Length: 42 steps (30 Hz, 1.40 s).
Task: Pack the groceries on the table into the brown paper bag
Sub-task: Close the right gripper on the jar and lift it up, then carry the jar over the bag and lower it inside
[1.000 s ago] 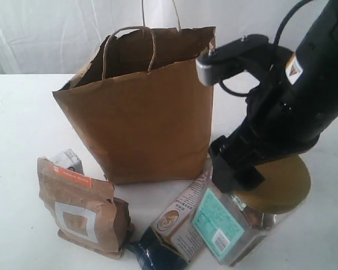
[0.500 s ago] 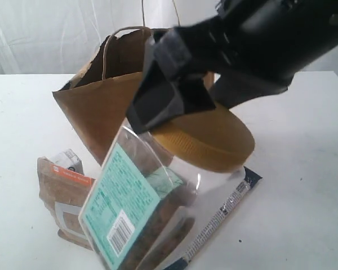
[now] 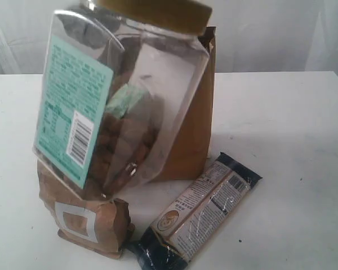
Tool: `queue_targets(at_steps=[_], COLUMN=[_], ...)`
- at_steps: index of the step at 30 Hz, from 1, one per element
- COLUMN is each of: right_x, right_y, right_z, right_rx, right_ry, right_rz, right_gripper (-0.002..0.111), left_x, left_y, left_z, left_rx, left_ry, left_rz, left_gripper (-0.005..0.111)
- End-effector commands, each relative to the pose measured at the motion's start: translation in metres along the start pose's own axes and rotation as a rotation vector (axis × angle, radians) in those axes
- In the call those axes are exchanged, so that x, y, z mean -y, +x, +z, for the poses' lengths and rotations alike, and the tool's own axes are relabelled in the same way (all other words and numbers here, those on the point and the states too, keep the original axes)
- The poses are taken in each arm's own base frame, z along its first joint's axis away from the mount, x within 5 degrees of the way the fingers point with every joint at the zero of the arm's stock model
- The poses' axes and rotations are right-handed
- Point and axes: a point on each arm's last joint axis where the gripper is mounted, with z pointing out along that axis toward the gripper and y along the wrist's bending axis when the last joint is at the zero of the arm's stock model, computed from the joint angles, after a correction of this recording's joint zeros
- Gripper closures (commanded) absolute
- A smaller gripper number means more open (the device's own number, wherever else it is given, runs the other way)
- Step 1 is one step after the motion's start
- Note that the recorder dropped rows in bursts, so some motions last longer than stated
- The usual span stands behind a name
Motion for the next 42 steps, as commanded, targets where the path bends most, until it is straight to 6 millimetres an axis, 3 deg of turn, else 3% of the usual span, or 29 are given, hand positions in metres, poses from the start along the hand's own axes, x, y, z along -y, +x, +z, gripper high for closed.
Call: queue_targets(at_steps=[1,9,13,22,32,42], right_x=[-0.004,-0.002,0.007,0.055,0.080,0.086], right_y=[-0.029,-0.070,-0.083,-0.088,-0.085,-0.076], right_z=[-0.007,-0.020,-0.022,0.019,0.065,0.075], right_rx=[0.185,0.532,0.650,0.494,0.384,0.278], right_ry=[-0.003,0.066,0.183,0.557,0.588,0.580], right_rz=[-0.073,-0.162,-0.231,-0.464,-0.480,-0.451], right_gripper=[0.108,0.108,0.108,0.108,0.108,0.108], left_x=[0.000,0.000,0.000,0.000,0.000,0.000], left_y=[0.001,0.001,0.001,0.001,0.001,0.001], left_z=[0.000,0.000,0.000,0.000,0.000,0.000], left_rx=[-0.004,-0.004,-0.004,-0.004,-0.004,-0.004], left_ry=[-0.004,-0.004,-0.004,-0.004,-0.004,-0.004], left_rz=[-0.027,-0.027,-0.027,-0.027,-0.027,-0.027], left_gripper=[0.107,0.107,0.107,0.107,0.107,0.107])
